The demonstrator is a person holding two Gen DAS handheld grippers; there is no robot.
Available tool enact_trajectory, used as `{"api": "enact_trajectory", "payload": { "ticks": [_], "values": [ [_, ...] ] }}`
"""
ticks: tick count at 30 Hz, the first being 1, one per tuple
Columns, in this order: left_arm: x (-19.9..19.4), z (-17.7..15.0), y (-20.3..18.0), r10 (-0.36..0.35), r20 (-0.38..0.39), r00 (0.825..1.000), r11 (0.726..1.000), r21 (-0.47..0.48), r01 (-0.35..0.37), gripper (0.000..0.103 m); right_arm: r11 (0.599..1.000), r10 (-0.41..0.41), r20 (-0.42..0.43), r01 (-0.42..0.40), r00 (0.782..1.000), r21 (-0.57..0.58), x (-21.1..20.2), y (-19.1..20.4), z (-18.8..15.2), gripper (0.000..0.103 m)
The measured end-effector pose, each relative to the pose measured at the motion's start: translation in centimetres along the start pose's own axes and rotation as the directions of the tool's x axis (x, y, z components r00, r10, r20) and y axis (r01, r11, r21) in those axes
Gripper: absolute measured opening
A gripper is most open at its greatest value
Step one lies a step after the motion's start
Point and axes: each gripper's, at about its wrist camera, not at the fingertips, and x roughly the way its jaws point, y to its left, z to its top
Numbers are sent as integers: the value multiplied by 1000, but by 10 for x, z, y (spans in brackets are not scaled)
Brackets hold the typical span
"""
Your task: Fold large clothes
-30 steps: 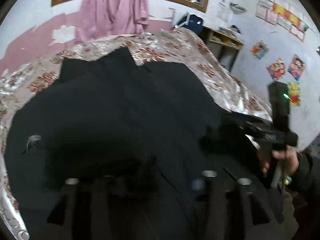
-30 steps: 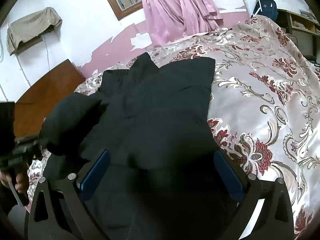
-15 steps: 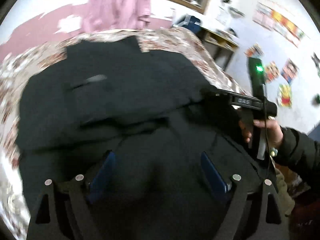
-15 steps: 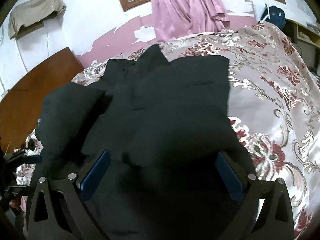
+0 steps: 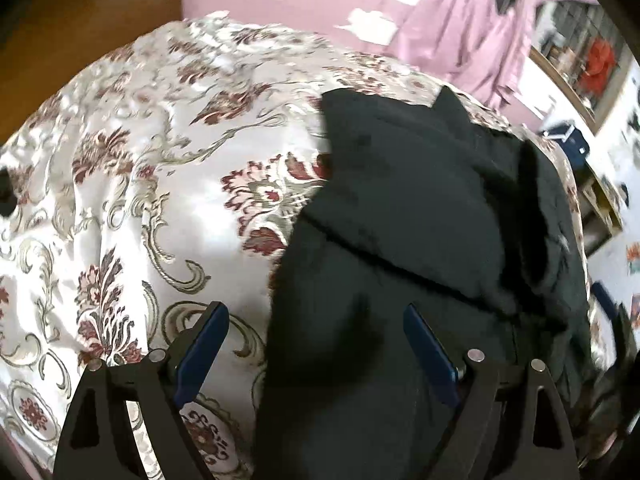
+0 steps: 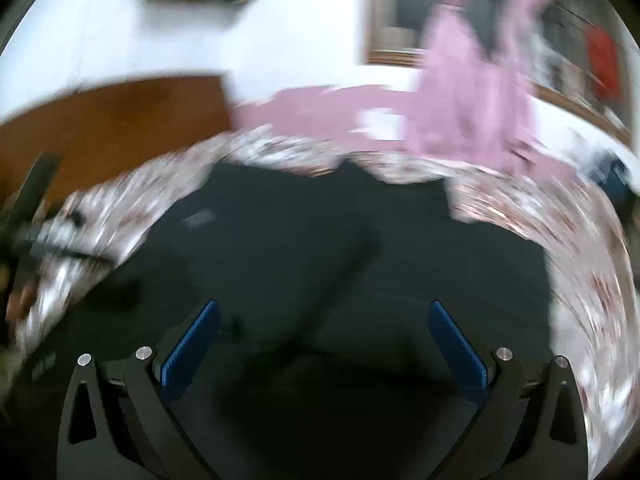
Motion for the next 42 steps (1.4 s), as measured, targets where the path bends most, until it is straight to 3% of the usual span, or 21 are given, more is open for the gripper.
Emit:
{"api": "enact_trajectory", "payload": {
  "ticks": [2, 4, 7, 10, 15, 17, 20, 23, 26, 30, 32, 35, 38, 42],
  "values": [
    [2, 4, 3, 7, -8, 1000, 1000, -8, -7, 88, 994, 14, -23, -16, 1000, -110, 9, 33, 4, 102],
    [2, 7, 3, 8, -5, 1000, 1000, -4, -8, 88, 977, -40, -32, 32, 999, -211, 21, 61, 7, 102],
    [4, 11, 2, 14, -5, 1000, 1000, 13, -14, 88, 967, -116, -18, 109, 993, -232, 29, 74, 16, 102],
    [5, 12, -1, 18, 4, 1000, 1000, 24, -19, 88, 983, -128, -6, 126, 992, -137, 21, 60, 25, 102],
    [2, 14, -8, 6, 79, 997, 1000, 16, -7, 88, 986, -145, -1, 145, 989, 82, 6, -20, 24, 102],
    [4, 17, -11, -14, 103, 995, 1000, -5, 15, 88, 976, -128, -13, 129, 992, 176, -1, -58, 13, 102],
    [15, 23, -22, -13, 119, 993, 1000, -3, 13, 88, 936, -30, -46, 44, 998, 350, -7, -116, -14, 102],
    [29, 31, -39, -17, 103, 995, 1000, 14, 16, 88, 906, -30, -88, 64, 996, 418, -5, -136, -35, 102],
    [38, 38, -50, -20, 100, 995, 1000, 4, 19, 88, 949, -23, -71, 44, 997, 311, -4, -114, -38, 102],
    [45, 46, -54, 6, 88, 996, 1000, -2, -6, 88, 1000, 11, -35, -10, 999, 14, 1, -47, -27, 102],
    [46, 48, -54, 12, 81, 997, 1000, -7, -11, 88, 989, 0, 6, 1, 1000, -150, 5, -8, -19, 102],
    [46, 49, -52, 14, 69, 998, 1000, -8, -14, 88, 961, -44, 17, 47, 999, -273, 21, 31, -7, 102],
    [44, 48, -53, 22, 67, 998, 1000, 15, -23, 88, 960, -101, 13, 101, 995, -261, 42, 36, 4, 102],
    [44, 48, -55, 33, 74, 997, 997, 61, -38, 88, 993, -110, 50, 108, 993, 39, 19, -20, 10, 102]
  ]
}}
